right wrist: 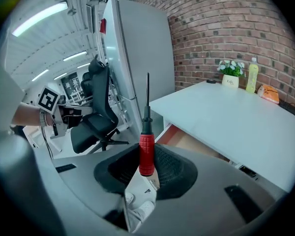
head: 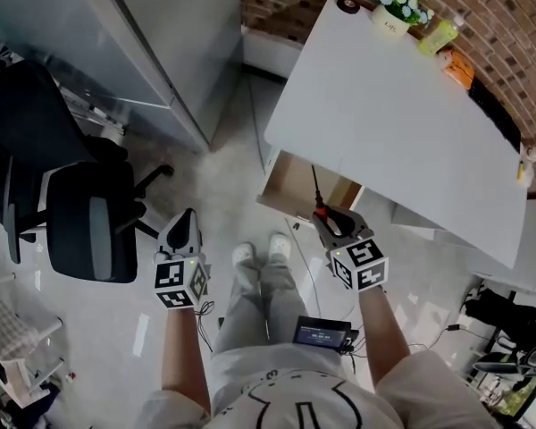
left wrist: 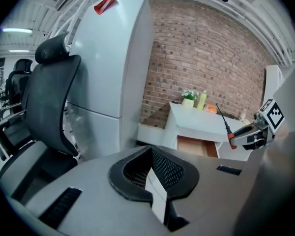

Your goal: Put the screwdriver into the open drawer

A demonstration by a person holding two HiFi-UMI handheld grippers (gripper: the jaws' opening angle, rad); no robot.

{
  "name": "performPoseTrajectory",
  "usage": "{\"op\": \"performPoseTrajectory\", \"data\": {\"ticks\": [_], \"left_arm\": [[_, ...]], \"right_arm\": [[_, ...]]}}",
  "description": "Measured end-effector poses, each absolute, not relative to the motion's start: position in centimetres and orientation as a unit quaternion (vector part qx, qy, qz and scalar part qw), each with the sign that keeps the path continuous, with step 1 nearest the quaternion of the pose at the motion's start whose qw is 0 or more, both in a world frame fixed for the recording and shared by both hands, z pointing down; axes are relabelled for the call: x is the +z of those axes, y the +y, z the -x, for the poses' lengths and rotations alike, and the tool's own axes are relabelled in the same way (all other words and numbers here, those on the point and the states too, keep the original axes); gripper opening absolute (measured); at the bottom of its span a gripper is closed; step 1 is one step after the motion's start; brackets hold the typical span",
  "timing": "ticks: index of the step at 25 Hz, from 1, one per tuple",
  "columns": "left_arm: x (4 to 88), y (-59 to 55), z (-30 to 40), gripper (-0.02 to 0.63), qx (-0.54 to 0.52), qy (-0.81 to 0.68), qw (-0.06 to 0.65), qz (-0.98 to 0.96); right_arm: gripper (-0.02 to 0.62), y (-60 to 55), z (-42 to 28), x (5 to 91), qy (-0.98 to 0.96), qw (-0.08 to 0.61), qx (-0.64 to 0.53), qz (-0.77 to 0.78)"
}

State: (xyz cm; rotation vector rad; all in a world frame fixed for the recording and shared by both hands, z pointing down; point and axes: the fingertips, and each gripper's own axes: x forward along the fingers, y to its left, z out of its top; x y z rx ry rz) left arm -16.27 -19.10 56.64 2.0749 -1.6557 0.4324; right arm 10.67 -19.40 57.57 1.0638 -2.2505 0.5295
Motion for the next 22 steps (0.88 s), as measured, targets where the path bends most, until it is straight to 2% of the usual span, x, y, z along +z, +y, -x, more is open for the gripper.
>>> {"op": "performPoseTrajectory", "data": {"ticks": [22], "left_arm": [[67.9,-21.1,16.0,0.011,0.178,-0.581,0.272,-0.746]], "right_arm": [[0.095,-22.7,-10.1,73.8,-0.801,0.374,0.291,-0.366]]}}
